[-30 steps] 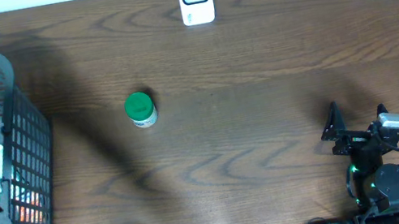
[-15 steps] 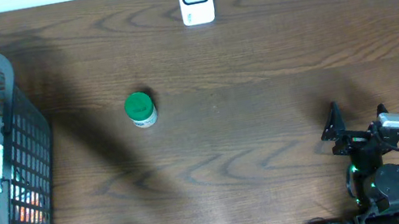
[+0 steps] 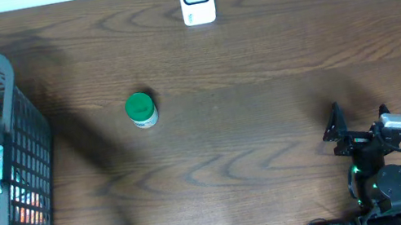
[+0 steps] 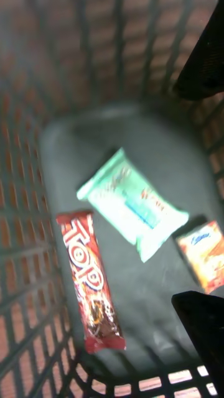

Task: Scan the item barcode
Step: 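Grasp the mint-green wrapped pack with the left gripper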

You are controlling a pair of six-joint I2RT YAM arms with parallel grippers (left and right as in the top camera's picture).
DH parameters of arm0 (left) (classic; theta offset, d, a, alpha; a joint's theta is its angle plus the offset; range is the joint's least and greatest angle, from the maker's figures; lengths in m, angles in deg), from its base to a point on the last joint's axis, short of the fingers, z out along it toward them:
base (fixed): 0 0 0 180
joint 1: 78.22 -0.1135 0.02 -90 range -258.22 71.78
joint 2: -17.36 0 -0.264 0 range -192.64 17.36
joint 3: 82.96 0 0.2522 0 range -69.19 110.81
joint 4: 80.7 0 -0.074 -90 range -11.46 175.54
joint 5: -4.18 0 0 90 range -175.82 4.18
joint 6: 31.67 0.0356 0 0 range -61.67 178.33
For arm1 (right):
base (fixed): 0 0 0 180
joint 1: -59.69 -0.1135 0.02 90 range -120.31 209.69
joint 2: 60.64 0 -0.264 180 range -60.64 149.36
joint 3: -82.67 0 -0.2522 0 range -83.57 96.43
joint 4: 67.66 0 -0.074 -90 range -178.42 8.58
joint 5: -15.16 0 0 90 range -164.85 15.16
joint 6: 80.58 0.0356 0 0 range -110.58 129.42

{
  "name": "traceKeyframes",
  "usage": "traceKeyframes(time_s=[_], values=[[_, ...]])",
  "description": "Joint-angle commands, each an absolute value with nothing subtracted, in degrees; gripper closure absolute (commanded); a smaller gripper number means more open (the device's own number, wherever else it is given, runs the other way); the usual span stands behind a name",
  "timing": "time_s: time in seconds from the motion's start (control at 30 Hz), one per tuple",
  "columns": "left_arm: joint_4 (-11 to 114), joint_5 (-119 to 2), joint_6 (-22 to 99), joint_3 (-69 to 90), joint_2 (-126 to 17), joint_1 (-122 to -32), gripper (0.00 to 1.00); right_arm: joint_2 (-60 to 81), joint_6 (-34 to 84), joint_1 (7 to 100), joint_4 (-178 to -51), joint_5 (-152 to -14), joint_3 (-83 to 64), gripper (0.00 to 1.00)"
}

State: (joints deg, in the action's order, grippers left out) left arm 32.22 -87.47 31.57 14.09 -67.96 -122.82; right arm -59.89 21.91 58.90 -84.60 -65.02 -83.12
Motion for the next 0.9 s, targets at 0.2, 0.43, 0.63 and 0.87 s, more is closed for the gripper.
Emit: traceKeyframes(time_s=[0.2, 0.43, 0.63, 0.87], values=[[36.18, -85.96, 47.50, 14.40, -84.49, -125.02, 0.02, -59.89, 21.12, 59.33, -84.69, -65.09, -83.25, 0.01], [36.83, -85.79, 58.56, 13.02, -96.53, -124.35, 0.02, -59.89, 21.12, 59.33, -84.67, -65.09, -83.25, 0.01], [37.51, -83.54, 61.78, 12.65, -102.06, -124.13, 0.02, -59.89, 21.12, 59.33, -84.69, -65.09, -83.25, 0.01], [37.45, -83.34, 61.95, 12.60, -105.60, -122.82, 0.22, -59.89, 21.12, 59.33, -84.69, -65.09, -83.25, 0.01]])
